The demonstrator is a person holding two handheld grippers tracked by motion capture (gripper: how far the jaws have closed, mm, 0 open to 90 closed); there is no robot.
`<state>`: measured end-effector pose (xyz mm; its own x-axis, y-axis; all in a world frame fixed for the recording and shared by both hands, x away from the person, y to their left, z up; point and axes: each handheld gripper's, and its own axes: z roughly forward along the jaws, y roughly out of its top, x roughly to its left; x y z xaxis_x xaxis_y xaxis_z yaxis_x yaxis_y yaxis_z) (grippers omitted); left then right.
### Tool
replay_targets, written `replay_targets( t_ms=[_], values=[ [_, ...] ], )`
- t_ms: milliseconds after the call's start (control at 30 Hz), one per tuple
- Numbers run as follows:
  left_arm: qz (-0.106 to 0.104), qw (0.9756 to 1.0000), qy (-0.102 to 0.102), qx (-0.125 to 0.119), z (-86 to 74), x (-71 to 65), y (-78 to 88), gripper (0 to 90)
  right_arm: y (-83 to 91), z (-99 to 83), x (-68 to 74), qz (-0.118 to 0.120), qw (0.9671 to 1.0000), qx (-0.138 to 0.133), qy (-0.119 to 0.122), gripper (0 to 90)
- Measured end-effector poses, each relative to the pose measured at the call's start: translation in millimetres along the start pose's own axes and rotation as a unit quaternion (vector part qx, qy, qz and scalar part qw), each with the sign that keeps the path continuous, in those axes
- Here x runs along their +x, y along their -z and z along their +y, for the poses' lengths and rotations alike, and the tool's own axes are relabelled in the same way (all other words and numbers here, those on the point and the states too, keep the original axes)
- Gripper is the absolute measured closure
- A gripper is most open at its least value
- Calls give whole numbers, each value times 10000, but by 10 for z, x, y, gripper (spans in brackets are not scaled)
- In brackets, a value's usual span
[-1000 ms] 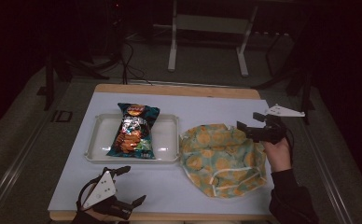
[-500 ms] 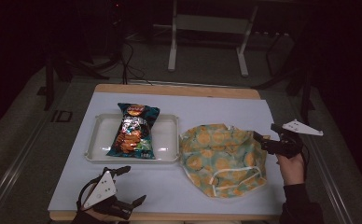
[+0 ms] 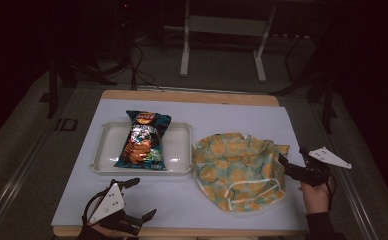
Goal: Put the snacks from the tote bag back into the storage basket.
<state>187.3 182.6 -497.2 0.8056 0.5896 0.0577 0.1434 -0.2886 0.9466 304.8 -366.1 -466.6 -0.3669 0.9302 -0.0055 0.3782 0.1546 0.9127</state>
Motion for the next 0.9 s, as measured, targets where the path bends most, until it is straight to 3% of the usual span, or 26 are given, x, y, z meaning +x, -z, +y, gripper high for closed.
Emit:
replay_targets(
  t_ms=[133, 367, 500, 667, 900],
  values=[
    [-16, 10000, 6, 2, 0, -2, -2, 2, 40, -99, 13, -229, 9995, -192, -25, 127],
    [-12, 10000, -3, 4, -1, -3, 2, 2, 88, -182, 25, -526, 9983, -250, 4, 124],
    [-15, 10000, -7, -12, 2, -7, 7, 2, 124, -228, 61, -594, 9979, -254, 59, 124],
    [-11, 10000, -14, -18, 2, -11, 15, 2, 196, -278, 136, -663, 9967, -457, 134, 123],
    [-24, 10000, -29, 17, 1, -19, 10, 2, 201, -372, 214, -649, 9965, -401, 346, 124]
  ],
)
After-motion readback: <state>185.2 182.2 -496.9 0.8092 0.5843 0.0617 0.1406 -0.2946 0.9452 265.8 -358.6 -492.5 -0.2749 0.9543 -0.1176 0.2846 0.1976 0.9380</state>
